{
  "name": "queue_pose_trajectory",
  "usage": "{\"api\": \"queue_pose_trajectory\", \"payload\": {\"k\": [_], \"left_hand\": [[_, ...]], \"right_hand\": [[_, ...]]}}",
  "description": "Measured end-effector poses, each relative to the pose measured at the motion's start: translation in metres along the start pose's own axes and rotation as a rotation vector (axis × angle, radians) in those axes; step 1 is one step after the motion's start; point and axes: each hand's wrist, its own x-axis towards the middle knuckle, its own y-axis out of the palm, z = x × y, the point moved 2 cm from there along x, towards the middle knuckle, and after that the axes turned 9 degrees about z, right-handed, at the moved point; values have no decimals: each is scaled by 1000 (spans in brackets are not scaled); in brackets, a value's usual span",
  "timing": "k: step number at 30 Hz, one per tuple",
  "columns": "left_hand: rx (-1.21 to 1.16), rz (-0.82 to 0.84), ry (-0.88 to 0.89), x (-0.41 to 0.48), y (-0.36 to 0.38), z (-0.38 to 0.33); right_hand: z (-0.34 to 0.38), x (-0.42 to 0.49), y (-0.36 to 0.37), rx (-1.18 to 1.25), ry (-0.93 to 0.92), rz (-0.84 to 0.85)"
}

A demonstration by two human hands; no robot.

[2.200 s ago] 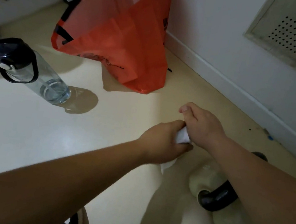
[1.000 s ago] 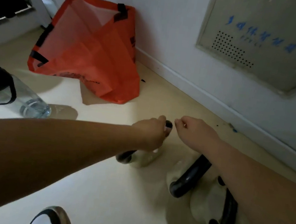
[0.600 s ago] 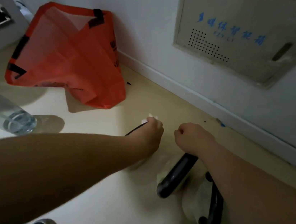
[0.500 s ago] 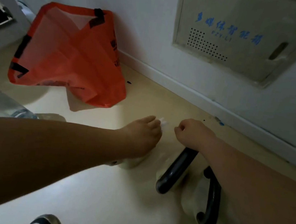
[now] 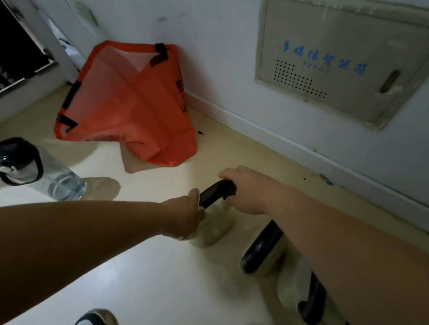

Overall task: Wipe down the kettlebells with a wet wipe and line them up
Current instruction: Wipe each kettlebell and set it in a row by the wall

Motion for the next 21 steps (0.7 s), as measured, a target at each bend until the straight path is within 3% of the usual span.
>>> {"api": "queue_pose_trajectory", "payload": {"k": [6, 10, 21], "left_hand": [[-353, 18, 21, 20, -4, 5], [-348, -64, 23, 42, -12, 6], [-430, -162, -8, 55, -31, 10]], "right_hand": [[-10, 45, 6, -196, 124, -63], [-15, 59, 7, -154, 92, -38], [-13, 76, 0, -82, 97, -172]]}}
